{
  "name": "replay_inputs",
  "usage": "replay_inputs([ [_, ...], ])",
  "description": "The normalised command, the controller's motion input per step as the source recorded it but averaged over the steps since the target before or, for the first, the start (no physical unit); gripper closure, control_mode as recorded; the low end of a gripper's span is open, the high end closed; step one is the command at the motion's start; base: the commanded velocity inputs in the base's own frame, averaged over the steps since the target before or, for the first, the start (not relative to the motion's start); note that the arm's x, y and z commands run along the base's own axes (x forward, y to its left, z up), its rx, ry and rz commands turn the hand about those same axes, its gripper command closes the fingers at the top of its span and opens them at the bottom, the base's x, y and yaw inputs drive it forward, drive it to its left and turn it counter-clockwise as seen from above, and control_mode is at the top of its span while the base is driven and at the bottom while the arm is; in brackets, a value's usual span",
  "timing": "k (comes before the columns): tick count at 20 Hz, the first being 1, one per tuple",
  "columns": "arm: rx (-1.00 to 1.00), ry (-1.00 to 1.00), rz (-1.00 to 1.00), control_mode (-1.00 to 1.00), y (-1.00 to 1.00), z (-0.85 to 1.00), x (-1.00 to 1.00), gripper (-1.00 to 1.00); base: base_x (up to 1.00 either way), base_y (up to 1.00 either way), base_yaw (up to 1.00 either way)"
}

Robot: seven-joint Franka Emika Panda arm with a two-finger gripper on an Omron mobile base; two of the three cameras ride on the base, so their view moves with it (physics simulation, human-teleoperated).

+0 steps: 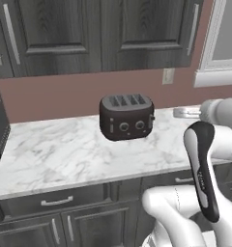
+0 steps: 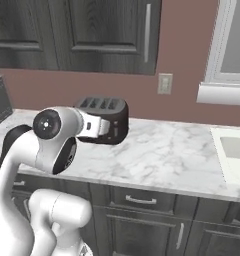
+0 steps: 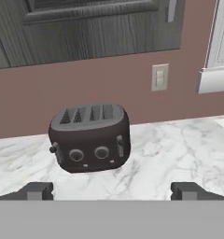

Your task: Close all open cabinet doors.

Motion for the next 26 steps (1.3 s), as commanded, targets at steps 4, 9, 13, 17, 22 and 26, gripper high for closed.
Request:
replay_inputs([
  [4, 0.00, 0.00, 0.00, 1.00, 0.00, 0.00, 0.00, -1.00, -0.37, -0.69, 0.00],
  [9, 0.00, 0.00, 0.00, 1.00, 0.00, 0.00, 0.00, -1.00, -0.07, -0.73, 0.00],
  [13, 0.00, 0.00, 0.00, 1.00, 0.00, 0.00, 0.00, -1.00, -0.07, -0.86, 0.00],
  [17, 0.00, 0.00, 0.00, 1.00, 0.00, 0.00, 0.00, -1.00, -0.16, -0.89, 0.00],
  [22, 0.00, 0.00, 0.00, 1.00, 0.00, 0.00, 0.00, -1.00, -0.17, -0.82, 0.00],
  [26, 0.00, 0.00, 0.00, 1.00, 0.00, 0.00, 0.00, -1.00, -0.27, -0.90, 0.00],
])
